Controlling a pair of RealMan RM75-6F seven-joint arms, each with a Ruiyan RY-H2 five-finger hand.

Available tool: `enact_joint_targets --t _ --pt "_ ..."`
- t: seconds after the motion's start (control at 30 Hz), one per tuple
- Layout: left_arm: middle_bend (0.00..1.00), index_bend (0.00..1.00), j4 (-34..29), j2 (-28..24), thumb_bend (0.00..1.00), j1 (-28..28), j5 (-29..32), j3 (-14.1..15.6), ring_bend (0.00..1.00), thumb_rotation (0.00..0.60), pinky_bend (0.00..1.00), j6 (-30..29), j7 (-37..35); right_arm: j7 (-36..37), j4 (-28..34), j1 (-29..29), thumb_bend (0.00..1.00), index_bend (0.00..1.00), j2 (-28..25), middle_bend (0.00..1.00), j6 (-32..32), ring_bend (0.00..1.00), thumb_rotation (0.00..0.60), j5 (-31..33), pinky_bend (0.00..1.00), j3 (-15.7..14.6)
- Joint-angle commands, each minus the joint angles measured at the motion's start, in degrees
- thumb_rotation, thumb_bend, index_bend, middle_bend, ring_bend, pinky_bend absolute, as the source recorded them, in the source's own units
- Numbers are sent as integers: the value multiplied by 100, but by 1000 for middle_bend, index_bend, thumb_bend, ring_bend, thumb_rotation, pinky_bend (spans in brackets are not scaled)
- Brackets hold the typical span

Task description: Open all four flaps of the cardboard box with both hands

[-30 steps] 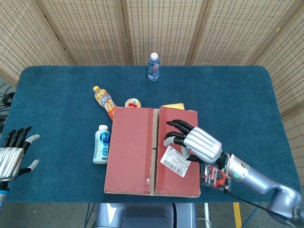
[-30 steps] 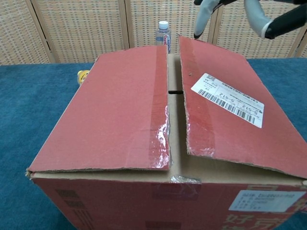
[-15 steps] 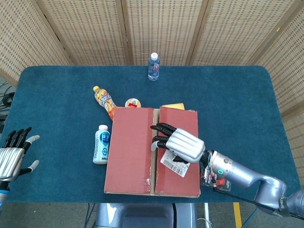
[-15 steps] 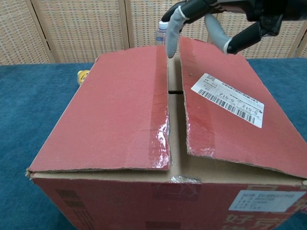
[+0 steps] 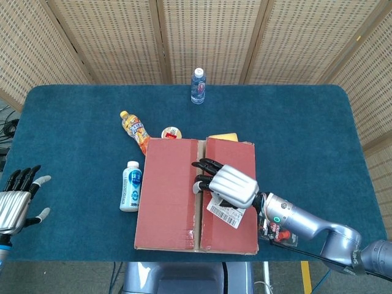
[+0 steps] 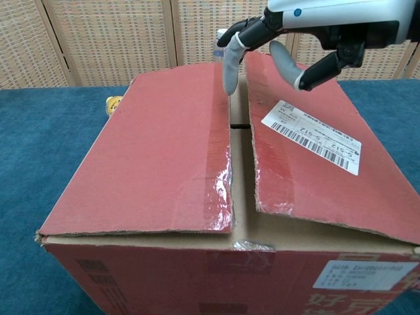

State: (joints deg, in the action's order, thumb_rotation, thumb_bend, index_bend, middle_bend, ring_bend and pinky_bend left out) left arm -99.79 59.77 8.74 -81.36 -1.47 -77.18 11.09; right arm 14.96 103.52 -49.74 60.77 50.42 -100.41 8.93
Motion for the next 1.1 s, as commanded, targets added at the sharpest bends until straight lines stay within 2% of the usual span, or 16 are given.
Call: enact_joint_targets --t 0.03,0.4,0.77,1.1 --pt "44 207 -23 -22 274 9 4 15 43 584 19 32 -36 -132 -28 -9 1000 357 40 342 5 14 600 46 62 -43" --pt "44 208 -25 -66 274 11 -26 56 43 584 19 62 -163 -512 -82 4 1000 411 77 367 69 14 600 142 62 -150" --pt "44 207 -69 -81 274 32 -34 57 43 583 19 67 -165 -650 -92 58 1000 467 18 468 210 49 600 201 62 -233" --pt "44 208 -156 -93 274 56 -76 48 43 584 19 44 -154 -671 -30 187 1000 492 -289 515 522 75 600 195 62 -223"
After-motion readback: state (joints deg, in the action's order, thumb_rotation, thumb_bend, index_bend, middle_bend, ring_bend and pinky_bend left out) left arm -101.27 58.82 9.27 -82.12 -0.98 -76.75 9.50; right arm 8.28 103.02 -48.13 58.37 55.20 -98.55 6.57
